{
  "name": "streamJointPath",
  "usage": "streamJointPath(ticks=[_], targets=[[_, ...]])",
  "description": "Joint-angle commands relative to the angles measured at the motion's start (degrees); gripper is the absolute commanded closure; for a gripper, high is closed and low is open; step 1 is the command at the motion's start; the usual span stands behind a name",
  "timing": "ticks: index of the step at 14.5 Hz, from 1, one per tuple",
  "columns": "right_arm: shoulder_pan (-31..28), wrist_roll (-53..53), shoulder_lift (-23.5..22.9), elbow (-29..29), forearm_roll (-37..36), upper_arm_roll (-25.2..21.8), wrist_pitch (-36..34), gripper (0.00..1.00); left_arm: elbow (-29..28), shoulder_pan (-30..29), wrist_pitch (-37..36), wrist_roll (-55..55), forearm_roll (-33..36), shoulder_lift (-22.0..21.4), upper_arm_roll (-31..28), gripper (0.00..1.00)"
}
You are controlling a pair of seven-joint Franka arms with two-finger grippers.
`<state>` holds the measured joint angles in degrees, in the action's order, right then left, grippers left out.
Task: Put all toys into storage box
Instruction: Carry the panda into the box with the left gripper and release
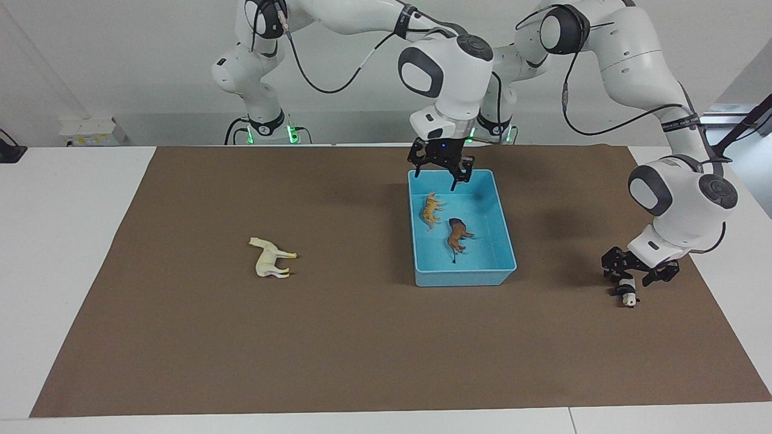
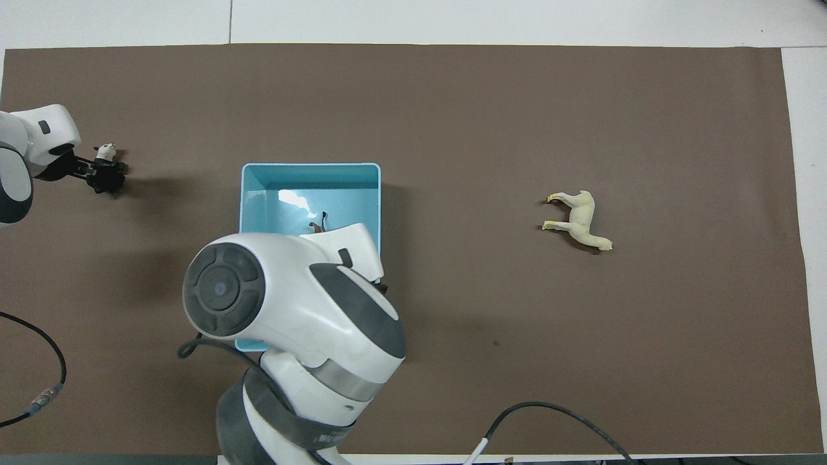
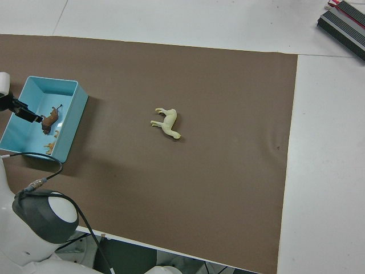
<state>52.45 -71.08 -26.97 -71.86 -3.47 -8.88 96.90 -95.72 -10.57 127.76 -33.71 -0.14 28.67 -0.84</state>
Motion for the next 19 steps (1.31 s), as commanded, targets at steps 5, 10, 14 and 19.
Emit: streamJointPath(ticks=[5,10,14,19], targets=[[-24.9,24.6,5.6,-11.3,-0.1,0.5,2.8,0.00,0.5,0.3,3.5,0.5,0.1,2.7,-0.2,0.11],[-33.9,38.9,14.1,-38.4,-0.1,0.5,26.4,0.00,1.1,0.3,3.2,1.0,-0.1,2.7,-0.1,0.88],[-37.2,43.6,13.6,-42.5,0.0,0.6,30.7,0.00,6.9,1.5,-5.8,4.5,-0.3,2.0,0.0,0.90],[-34.9,44.8,11.7,-47.8,0.6,0.6,39.7,0.00,4.4,12.7,-21.3,27.8,0.0,-12.7,0.0,0.88]])
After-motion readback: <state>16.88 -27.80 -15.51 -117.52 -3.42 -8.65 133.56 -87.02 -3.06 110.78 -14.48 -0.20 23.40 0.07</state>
